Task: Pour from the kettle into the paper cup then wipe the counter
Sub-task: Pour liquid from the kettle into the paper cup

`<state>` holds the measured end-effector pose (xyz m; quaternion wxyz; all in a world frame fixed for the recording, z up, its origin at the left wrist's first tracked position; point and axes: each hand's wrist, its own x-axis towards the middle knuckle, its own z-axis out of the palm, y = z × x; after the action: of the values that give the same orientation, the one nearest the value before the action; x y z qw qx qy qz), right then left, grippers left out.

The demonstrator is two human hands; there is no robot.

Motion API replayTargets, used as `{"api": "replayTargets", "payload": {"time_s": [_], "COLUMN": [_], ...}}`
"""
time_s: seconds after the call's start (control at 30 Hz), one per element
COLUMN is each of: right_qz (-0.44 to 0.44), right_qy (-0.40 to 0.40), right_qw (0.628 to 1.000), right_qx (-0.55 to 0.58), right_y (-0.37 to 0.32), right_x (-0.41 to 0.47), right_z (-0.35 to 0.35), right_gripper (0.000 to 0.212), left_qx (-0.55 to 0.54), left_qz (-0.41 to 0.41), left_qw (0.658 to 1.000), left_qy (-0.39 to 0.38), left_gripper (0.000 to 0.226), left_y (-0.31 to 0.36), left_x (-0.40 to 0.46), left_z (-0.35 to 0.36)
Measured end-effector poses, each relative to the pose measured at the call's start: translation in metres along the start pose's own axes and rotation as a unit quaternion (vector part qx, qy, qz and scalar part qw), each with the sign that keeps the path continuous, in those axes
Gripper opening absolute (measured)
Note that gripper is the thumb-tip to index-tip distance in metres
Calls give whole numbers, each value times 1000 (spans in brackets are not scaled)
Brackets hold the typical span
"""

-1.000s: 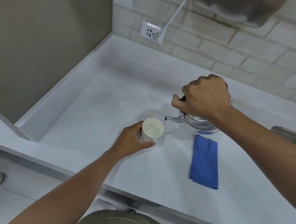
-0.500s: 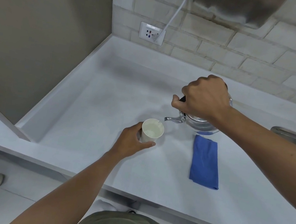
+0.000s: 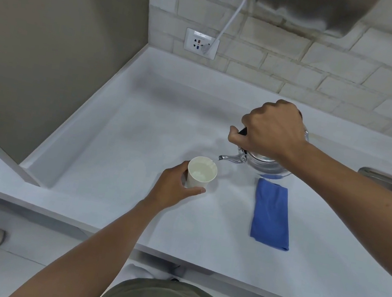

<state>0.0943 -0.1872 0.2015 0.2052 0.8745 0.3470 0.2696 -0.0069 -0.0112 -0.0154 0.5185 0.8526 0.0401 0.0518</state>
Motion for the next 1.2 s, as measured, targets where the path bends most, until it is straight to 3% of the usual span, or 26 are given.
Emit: {"api": "replayTargets", "payload": {"time_s": [1.2], "right_qz": [-12], "right_qy": [12], "right_qw": [1000], "right_qx": [-9], "right_y": [-3], "right_x": [2], "right_z": [-5], "right_gripper": [49], "left_qx": [7], "left_qz": [2], "left_qw": [1000], "left_qy": [2], "left_gripper": [72], "left_y": [2], "left_x": [0], "left_z": [-2]}}
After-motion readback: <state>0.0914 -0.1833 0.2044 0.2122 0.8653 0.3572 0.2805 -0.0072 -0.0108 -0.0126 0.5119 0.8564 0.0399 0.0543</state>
